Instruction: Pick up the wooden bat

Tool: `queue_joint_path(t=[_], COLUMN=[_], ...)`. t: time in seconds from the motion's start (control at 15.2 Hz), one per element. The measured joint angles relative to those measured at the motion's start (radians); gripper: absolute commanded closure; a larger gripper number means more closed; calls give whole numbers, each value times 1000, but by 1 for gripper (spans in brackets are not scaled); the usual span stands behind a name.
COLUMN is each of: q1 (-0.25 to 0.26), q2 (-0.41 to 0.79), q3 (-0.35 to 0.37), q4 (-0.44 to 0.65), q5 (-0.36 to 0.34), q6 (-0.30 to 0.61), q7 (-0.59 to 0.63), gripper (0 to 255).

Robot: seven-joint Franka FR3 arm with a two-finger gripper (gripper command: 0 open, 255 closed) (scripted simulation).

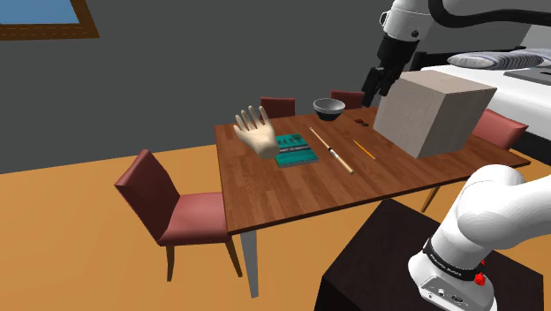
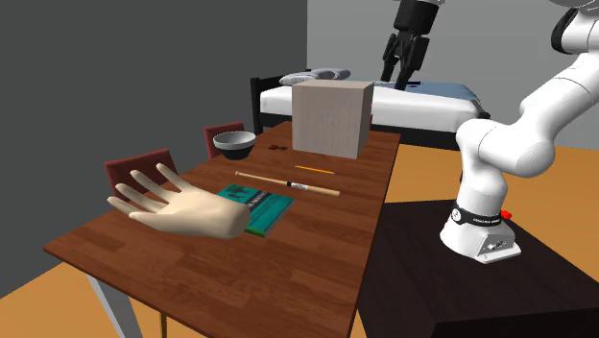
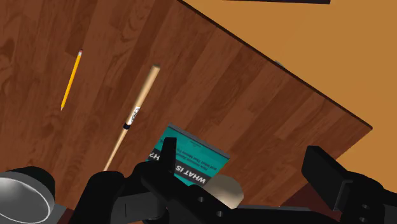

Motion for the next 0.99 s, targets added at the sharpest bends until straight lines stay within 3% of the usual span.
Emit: queue_joint_path(t=[0.4,0.99], q1=[-28,-79], q2=[93,353], q3=[-38,-111], q4=[-31,-24], q5=[-13,-21], q6=[104,313], q7=[0,10], gripper=[0,0])
